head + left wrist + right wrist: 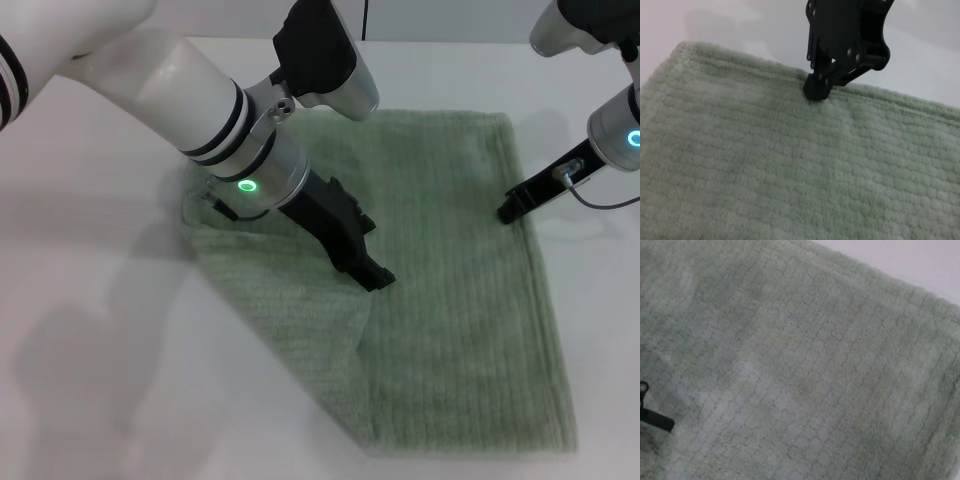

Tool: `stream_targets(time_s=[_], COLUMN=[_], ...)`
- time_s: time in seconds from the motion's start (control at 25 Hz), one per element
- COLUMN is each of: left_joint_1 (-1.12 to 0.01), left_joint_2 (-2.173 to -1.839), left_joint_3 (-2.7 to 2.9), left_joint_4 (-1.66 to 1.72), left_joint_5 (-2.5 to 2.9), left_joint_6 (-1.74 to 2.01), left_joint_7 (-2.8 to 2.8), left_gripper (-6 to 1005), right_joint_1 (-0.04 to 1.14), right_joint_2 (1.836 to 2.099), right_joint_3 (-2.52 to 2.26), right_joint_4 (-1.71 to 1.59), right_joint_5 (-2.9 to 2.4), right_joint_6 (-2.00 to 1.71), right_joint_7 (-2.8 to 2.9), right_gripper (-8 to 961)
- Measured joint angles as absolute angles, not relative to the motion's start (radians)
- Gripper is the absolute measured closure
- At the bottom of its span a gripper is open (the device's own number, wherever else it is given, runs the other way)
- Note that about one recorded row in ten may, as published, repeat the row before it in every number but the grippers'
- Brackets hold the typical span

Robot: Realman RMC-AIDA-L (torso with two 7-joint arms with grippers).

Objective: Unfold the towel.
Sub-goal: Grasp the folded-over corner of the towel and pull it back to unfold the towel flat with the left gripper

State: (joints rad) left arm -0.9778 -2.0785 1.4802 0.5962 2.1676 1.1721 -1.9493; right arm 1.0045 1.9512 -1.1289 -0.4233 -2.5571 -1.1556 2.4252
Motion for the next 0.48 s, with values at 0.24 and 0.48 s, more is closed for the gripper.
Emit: stream_targets(time_s=[0.24, 0.48], left_joint_1=[-0.978, -0.978], left_joint_2=[-2.078, -2.078], left_joint_3=[1.497, 1.551], left_joint_4=[0.596, 0.595], left_joint_5=[2.159, 2.154], left_joint_6=[1.161, 1.135], left_joint_7=[-1.95, -1.964], left_gripper=[201, 348], right_joint_1=[1.007, 1.008], right_joint_2=[1.951, 1.951], right_joint_3=[-1.129, -1.129], right_joint_4=[-0.423, -0.423], right_joint_5=[-2.557, -2.558], right_joint_6=[-1.154, -1.149], right_joint_7=[2.425, 2.424], right_gripper=[953, 953])
